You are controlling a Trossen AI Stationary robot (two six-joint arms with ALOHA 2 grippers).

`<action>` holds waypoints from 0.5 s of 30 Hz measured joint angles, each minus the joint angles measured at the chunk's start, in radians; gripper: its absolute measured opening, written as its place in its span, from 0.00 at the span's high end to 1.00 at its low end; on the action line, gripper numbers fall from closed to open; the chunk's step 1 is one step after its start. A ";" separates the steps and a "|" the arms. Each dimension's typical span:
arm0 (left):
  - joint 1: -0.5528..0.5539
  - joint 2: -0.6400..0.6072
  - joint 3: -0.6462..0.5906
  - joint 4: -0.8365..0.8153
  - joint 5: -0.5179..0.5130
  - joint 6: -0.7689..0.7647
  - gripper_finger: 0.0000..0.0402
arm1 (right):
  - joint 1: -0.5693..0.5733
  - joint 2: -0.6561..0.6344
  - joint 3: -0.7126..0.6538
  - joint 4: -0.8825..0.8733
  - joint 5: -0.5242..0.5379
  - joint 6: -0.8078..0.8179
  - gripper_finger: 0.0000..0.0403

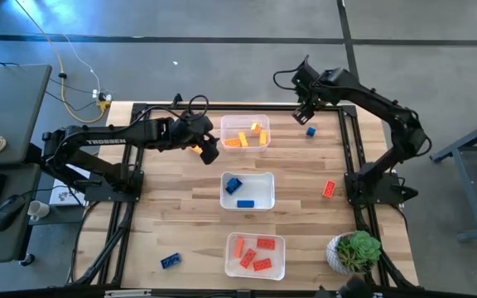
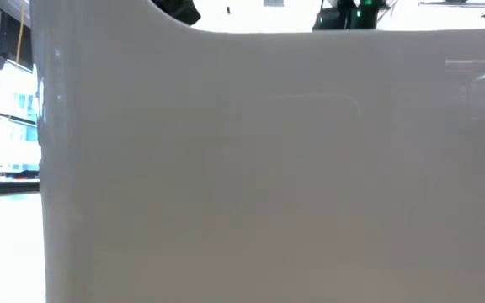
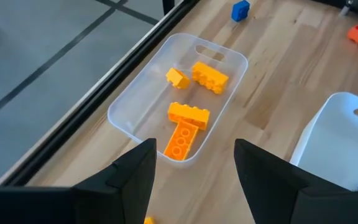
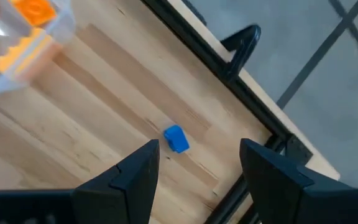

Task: Sort & place blocks by color
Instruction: Put the blue game piece into the top white bin

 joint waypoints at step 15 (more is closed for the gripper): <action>0.049 0.000 0.000 0.000 0.002 0.071 0.50 | -0.073 0.002 -0.237 0.255 -0.081 -0.066 0.48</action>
